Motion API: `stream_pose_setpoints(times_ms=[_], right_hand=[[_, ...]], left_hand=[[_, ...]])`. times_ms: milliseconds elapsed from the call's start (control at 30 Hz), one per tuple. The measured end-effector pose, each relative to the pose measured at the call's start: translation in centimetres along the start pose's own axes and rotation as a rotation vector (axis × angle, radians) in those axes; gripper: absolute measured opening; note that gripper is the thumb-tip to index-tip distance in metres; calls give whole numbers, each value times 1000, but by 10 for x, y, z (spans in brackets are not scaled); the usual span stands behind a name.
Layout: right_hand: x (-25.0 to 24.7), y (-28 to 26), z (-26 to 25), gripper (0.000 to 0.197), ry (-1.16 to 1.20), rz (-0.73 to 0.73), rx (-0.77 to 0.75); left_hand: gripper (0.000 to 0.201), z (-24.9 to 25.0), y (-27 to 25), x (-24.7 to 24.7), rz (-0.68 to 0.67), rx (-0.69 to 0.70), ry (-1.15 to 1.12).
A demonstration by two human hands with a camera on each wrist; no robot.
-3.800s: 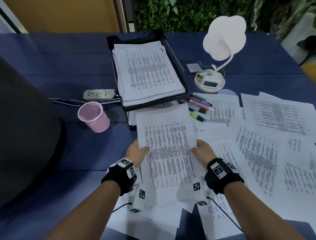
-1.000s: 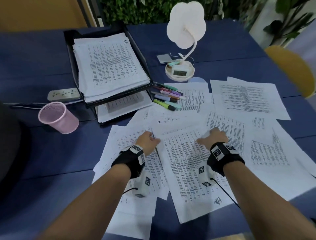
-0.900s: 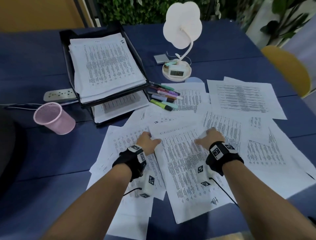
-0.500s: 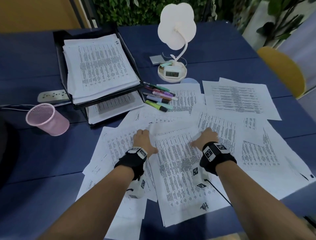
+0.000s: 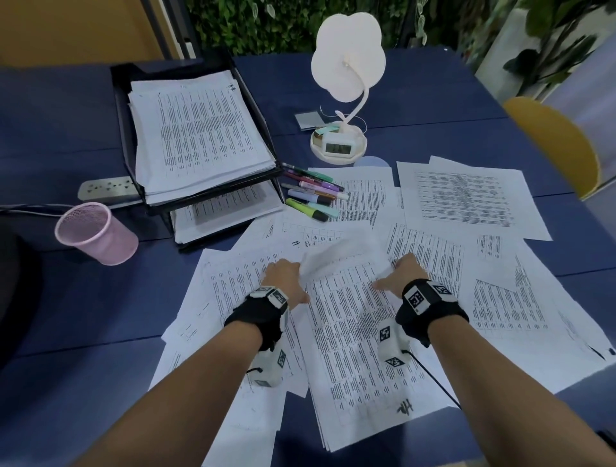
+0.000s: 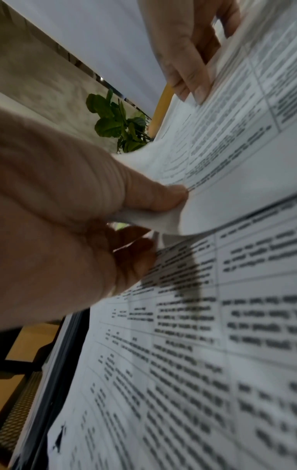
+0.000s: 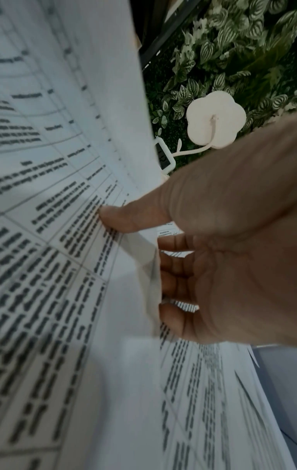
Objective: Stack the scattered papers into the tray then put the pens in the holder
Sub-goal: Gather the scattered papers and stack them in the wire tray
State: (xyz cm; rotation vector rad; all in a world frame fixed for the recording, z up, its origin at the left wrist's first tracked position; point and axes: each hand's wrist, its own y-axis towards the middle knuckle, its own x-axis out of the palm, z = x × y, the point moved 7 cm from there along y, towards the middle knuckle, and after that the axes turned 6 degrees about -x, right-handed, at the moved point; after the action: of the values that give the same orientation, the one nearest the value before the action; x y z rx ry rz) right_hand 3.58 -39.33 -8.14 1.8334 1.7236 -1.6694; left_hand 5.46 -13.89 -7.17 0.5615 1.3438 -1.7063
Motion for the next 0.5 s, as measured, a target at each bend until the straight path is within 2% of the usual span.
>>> stream_pose_setpoints(times_ms=[133,233,300,400,500], right_hand=[[-8,-4,-1,75,24,-4,-53],[-18,-9,-7,68,250,44,-133],[-19,-13,-14,68,349,5,-180],[-7,-11,-21,55,226,-100,-214],[5,-12,-30,30,106,-118,-262]], left_hand=[[49,-6,-6,-8,-43,41,-424],[46,-21,-5,-17,-110,13,-800],[43,-37,2,-24,-73,-14,-969],[37,-55,8,-32,49,-22,-1008],[42,-65,7,-25,90,-80,-779]])
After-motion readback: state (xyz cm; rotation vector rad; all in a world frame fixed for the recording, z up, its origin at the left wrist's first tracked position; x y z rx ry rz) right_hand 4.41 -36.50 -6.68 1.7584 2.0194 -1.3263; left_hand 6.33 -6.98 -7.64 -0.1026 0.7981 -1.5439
